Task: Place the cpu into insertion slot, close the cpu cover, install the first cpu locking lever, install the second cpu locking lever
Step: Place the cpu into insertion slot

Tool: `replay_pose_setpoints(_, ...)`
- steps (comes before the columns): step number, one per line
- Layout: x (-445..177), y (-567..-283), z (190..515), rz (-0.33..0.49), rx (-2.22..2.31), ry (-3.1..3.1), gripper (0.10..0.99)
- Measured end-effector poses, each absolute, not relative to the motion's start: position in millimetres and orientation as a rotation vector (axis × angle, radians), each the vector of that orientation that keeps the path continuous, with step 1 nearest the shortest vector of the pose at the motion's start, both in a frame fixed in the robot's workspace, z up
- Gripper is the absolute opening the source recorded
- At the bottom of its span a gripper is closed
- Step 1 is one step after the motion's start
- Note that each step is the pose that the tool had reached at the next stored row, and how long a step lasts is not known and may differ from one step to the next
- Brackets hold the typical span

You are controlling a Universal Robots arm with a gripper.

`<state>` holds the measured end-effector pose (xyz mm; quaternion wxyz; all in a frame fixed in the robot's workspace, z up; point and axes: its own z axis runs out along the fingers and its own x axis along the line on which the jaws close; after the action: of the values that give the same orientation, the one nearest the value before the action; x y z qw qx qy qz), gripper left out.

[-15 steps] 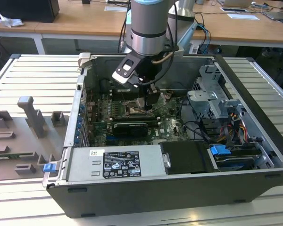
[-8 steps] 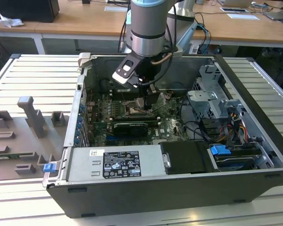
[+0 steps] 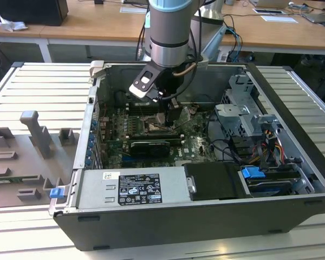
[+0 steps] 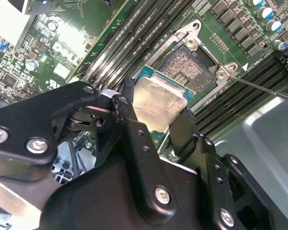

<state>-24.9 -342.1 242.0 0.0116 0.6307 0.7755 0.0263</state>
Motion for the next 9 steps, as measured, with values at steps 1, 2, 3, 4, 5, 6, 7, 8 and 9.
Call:
replay_pose_setpoints(1,-24.9,-342.0,241.6,0.082,1.968,2.417,0.537)
replay_pose_setpoints(2,-24.9,-342.0,241.2,0.082,1.971,2.415,0.537)
replay_pose_setpoints(3,-25.0,-342.0,240.6,0.082,1.978,2.409,0.537)
replay_pose_setpoints(4,-25.0,-342.0,240.2,0.081,1.986,2.402,0.537)
replay_pose_setpoints(5,-25.2,-342.0,239.7,0.081,1.998,2.392,0.537)
replay_pose_setpoints(6,-25.2,-342.0,239.3,0.081,2.01,2.382,0.537)
replay_pose_setpoints(7,-25.3,-342.0,238.5,0.081,2.03,2.364,0.537)
replay_pose_setpoints(8,-25.2,-342.0,237.9,0.081,2.046,2.35,0.537)
replay_pose_setpoints(9,-25.3,-341.9,237.4,0.08,2.061,2.336,0.537)
